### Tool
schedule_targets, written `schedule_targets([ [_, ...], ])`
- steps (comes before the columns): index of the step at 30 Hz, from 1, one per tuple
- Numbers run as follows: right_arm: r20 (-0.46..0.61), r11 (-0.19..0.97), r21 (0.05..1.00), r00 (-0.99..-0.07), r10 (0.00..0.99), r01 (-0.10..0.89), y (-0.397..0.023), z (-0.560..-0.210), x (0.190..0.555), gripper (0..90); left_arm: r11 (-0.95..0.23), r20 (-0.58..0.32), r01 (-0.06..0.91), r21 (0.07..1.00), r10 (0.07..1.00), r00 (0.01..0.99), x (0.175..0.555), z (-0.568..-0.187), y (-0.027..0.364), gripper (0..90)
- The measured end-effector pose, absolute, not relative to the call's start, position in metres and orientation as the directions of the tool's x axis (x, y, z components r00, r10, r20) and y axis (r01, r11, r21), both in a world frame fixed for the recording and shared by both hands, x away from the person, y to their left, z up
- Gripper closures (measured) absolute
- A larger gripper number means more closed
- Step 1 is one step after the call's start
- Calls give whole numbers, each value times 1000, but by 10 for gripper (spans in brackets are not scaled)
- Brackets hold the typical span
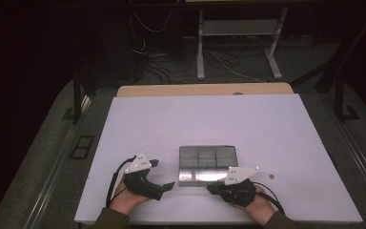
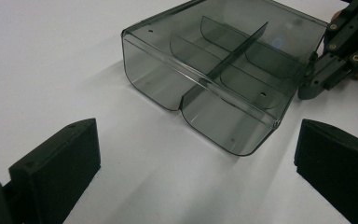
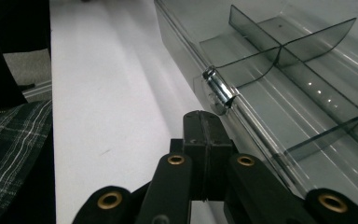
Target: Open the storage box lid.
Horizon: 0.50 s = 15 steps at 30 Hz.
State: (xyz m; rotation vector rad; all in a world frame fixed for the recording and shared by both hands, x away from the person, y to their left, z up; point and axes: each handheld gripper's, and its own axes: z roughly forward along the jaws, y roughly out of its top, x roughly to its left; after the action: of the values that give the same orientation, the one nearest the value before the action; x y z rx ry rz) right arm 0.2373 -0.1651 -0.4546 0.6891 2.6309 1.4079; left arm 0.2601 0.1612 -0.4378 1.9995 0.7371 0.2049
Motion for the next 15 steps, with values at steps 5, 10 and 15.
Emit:
schedule_targets([
  [5, 140, 462, 818, -898, 416, 342, -168, -452, 238, 894, -357, -152, 414, 837, 575, 804, 260, -438, 161, 0],
  [10, 139, 463, 819, -899, 415, 340, -168, -451, 238, 894, -358, -151, 413, 837, 575, 804, 260, -438, 161, 0],
  [15, 141, 446, 830, -899, 414, 335, -170, -449, 237, 894, -359, -150, 411, 838, 573, 806, 260, -438, 161, 0],
])
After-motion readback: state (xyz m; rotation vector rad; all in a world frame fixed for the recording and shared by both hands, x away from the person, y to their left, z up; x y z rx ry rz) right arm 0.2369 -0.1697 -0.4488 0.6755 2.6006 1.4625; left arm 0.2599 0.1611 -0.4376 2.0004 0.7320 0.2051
